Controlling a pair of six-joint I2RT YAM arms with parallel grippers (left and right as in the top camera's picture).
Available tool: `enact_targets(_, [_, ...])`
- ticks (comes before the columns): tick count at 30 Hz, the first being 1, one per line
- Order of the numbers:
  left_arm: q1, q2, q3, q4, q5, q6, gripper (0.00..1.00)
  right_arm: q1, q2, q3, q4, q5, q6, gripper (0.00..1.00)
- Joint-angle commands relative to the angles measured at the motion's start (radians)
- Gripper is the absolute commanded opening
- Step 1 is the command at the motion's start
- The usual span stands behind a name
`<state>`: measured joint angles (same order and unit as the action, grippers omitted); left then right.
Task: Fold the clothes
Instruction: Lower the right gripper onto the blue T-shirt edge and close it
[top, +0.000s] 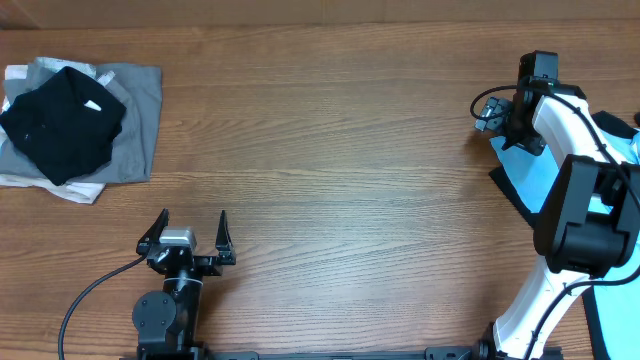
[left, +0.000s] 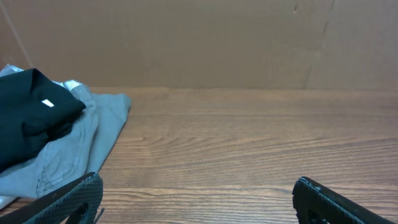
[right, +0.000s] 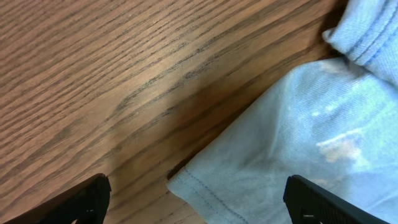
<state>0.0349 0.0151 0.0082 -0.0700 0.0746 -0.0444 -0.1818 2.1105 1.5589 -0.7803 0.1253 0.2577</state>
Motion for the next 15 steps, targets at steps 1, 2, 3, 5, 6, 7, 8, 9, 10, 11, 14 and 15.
enact_targets(1, [0.004,-0.010,-0.003,-0.001,0.010,0.022,1.00,-0.002,0.039,0.011,0.004,-0.014,-0.003,0.93])
enact_targets(2, [0.004,-0.010,-0.003,-0.001,0.010,0.023,1.00,-0.002,0.041,0.011,0.004,-0.014,-0.002,0.93])
enact_targets(3, [0.004,-0.010,-0.003,-0.001,0.011,0.023,1.00,-0.002,0.042,0.011,0.005,-0.014,-0.002,0.93])
enact_targets(5, [0.004,-0.010,-0.003,-0.001,0.011,0.023,1.00,-0.002,0.042,0.011,0.010,-0.014,-0.003,0.93])
enact_targets(6, [0.004,-0.010,-0.003,-0.001,0.011,0.022,1.00,-0.002,0.042,0.011,0.013,-0.014,-0.003,0.93])
enact_targets(7, [0.004,-0.010,-0.003,-0.001,0.011,0.022,1.00,-0.002,0.042,0.011,0.014,-0.014,-0.003,0.93])
enact_targets(8, [0.004,-0.010,-0.003,-0.001,0.010,0.023,1.00,-0.002,0.043,0.011,0.016,-0.014,-0.003,0.93])
enact_targets(9, [0.004,-0.010,-0.003,-0.001,0.011,0.022,1.00,-0.002,0.043,0.011,0.017,-0.014,-0.003,0.92])
enact_targets(10, [0.004,-0.010,-0.003,-0.001,0.011,0.023,1.00,-0.002,0.043,0.011,0.018,-0.014,-0.003,0.91])
enact_targets(11, [0.004,-0.010,-0.003,-0.001,0.011,0.023,1.00,-0.002,0.043,0.011,0.019,-0.014,-0.003,0.90])
enact_targets(14, [0.004,-0.010,-0.003,-0.001,0.011,0.022,1.00,-0.002,0.046,0.011,0.018,-0.014,-0.002,0.89])
enact_targets(15, [0.004,-0.010,-0.003,-0.001,0.011,0.022,1.00,-0.002,0.046,0.011,0.017,-0.014,-0.002,0.89])
